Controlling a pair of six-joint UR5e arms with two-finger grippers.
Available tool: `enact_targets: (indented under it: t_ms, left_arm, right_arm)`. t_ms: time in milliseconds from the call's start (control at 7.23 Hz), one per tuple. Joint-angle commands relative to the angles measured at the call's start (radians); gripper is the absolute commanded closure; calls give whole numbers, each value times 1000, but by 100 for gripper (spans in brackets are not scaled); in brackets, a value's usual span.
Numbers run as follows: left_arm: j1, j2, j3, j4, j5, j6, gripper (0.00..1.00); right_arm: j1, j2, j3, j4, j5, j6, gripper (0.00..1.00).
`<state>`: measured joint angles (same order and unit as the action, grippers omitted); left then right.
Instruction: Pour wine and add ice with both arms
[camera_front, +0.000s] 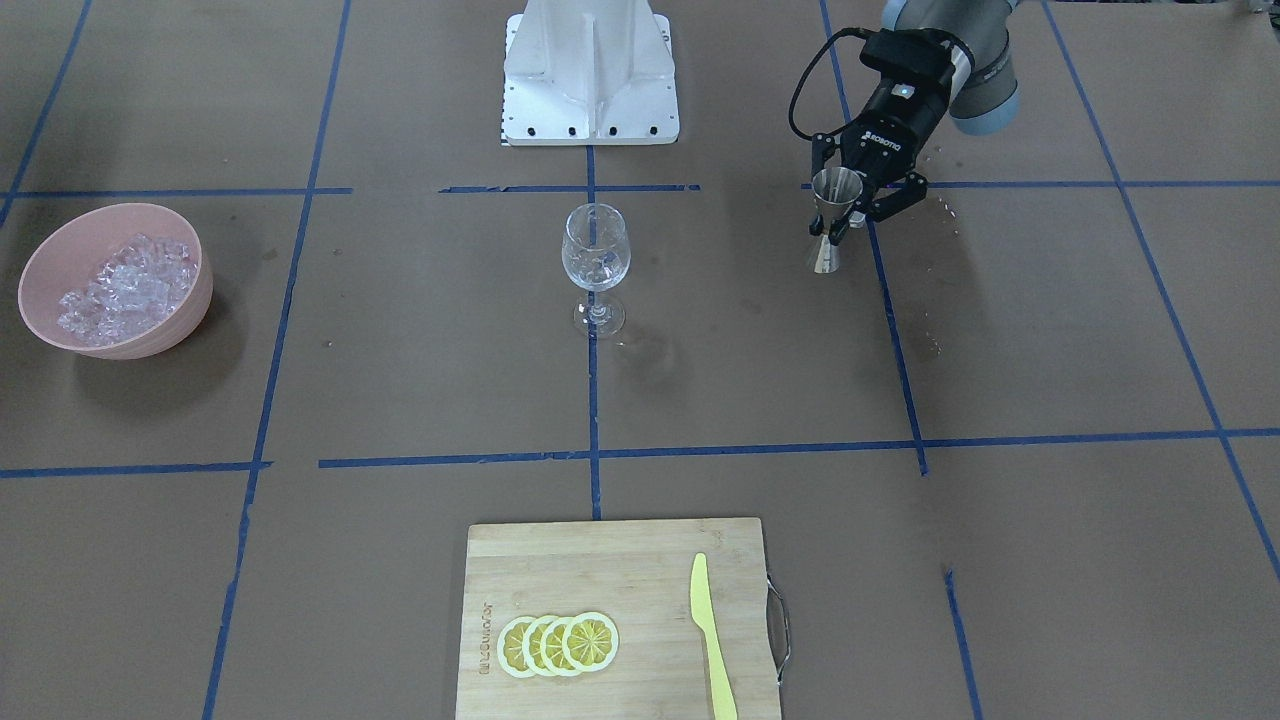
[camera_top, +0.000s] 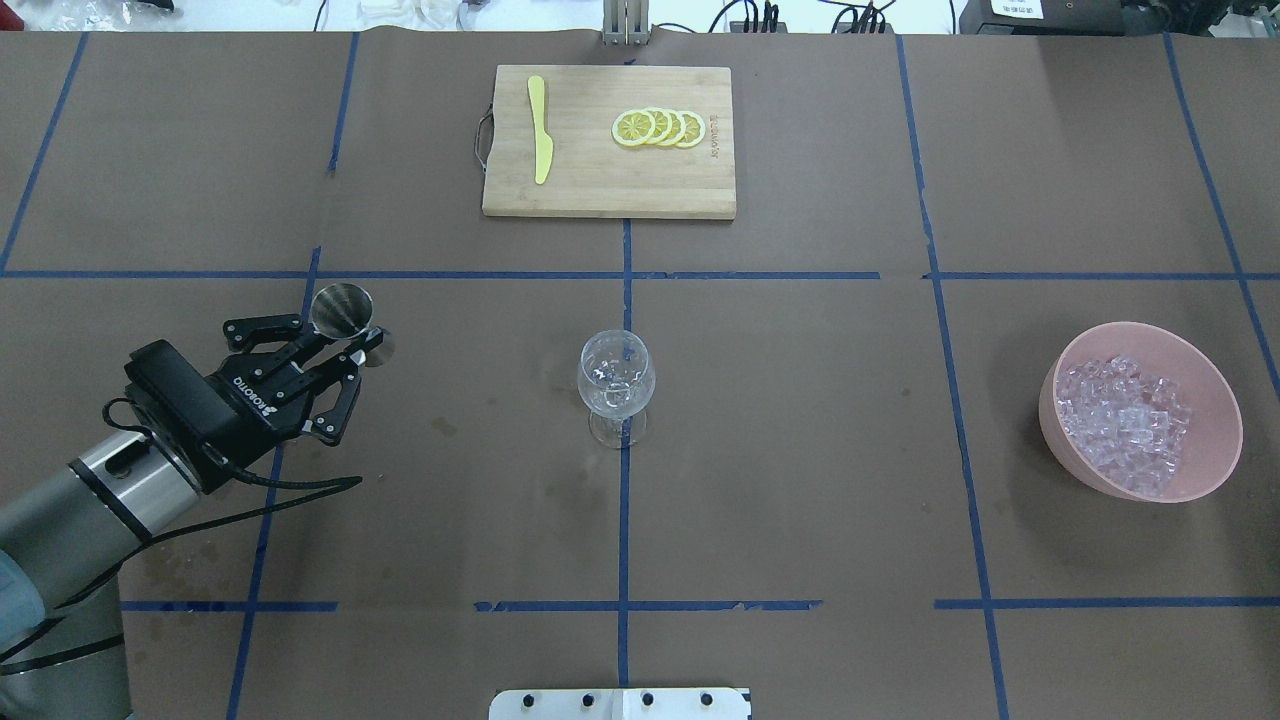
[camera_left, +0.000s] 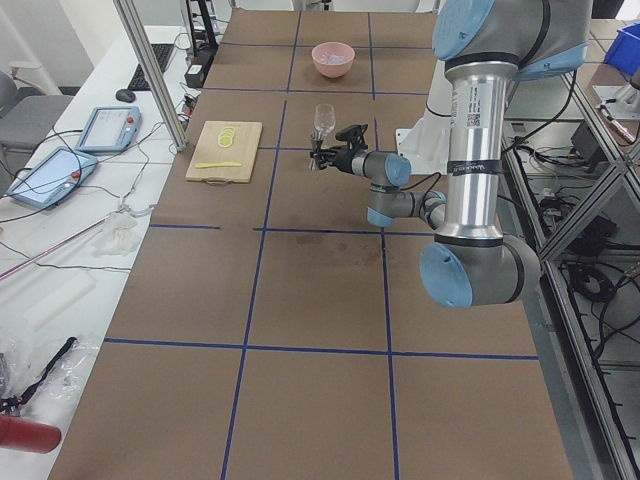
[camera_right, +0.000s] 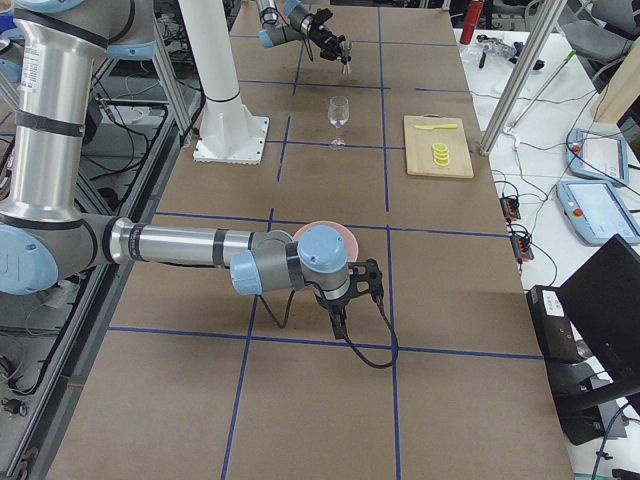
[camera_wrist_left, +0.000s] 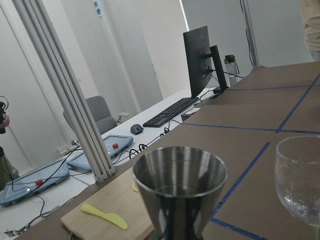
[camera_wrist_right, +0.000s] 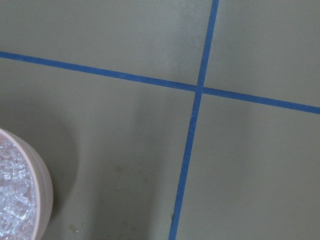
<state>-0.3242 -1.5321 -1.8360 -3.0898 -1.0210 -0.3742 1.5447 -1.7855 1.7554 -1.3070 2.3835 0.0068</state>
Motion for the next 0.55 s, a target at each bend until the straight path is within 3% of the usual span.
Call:
enact_targets:
  t_ms: [0,415]
  left_arm:
    - [1,70,48,-9,88,-180,100]
    - [7,66,171,-12,230,-426,100]
  right_arm:
    - [0,3,-1,0,0,2,0]
    - [0,3,1,0,0,4,0]
